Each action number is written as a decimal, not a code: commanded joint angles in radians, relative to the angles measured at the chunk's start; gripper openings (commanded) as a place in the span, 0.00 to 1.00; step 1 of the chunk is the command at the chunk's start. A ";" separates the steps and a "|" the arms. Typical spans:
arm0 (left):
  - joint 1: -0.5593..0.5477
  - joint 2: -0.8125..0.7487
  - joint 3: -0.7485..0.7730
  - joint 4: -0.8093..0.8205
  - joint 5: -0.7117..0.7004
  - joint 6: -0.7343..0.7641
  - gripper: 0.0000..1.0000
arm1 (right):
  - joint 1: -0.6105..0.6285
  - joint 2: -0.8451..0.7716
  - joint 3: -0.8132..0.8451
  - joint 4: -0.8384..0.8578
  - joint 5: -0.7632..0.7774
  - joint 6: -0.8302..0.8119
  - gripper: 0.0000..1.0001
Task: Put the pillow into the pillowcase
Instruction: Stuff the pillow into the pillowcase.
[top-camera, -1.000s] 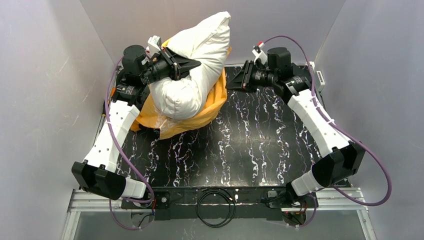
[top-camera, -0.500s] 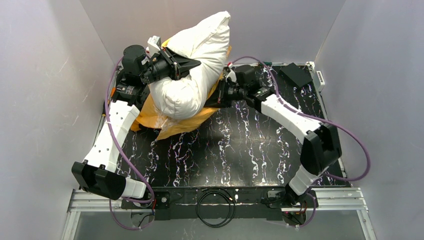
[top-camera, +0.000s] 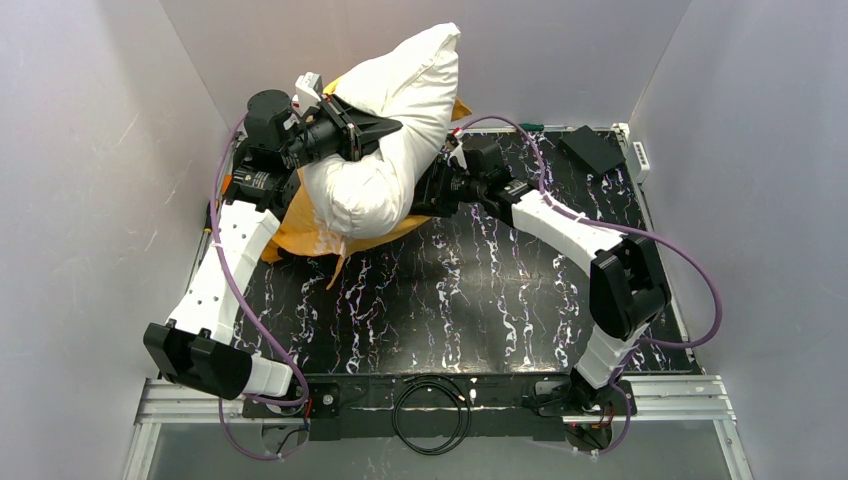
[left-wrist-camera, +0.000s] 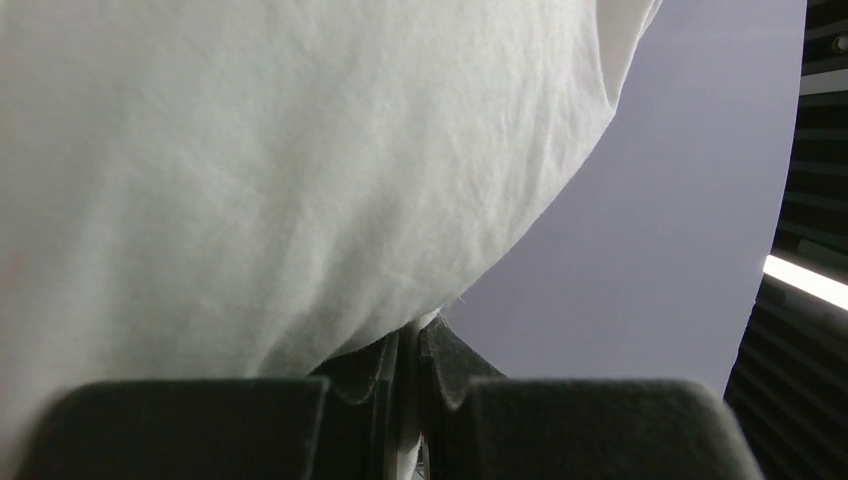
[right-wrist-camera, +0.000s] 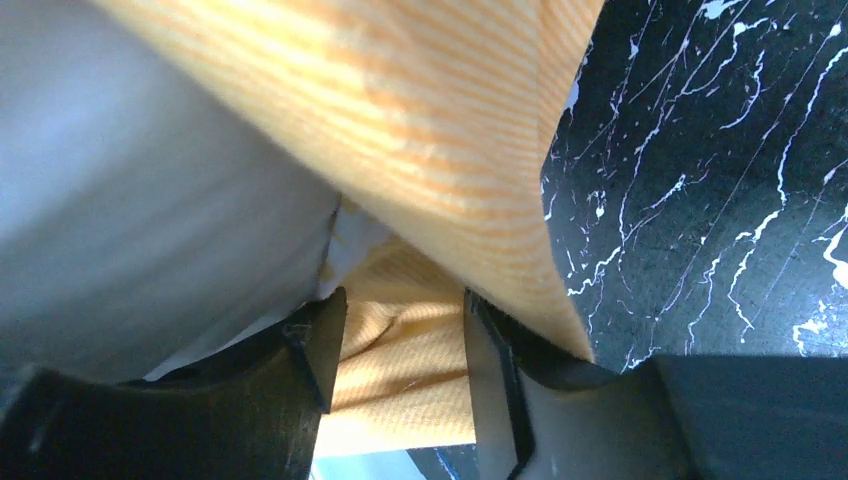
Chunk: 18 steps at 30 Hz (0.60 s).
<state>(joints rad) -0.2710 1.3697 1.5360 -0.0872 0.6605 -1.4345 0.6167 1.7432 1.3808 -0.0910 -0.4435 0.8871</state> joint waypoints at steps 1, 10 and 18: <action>0.018 -0.059 0.034 0.144 -0.019 -0.059 0.00 | -0.015 -0.063 -0.003 0.003 0.052 -0.024 0.62; 0.018 -0.064 0.035 0.144 -0.021 -0.057 0.00 | -0.040 -0.126 -0.114 0.098 0.049 0.063 0.68; 0.018 -0.090 0.003 0.142 -0.025 -0.062 0.00 | -0.034 -0.003 -0.009 0.209 -0.012 0.112 0.50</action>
<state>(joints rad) -0.2668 1.3670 1.5299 -0.0589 0.6518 -1.4437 0.5819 1.6947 1.3060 0.0380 -0.4351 0.9714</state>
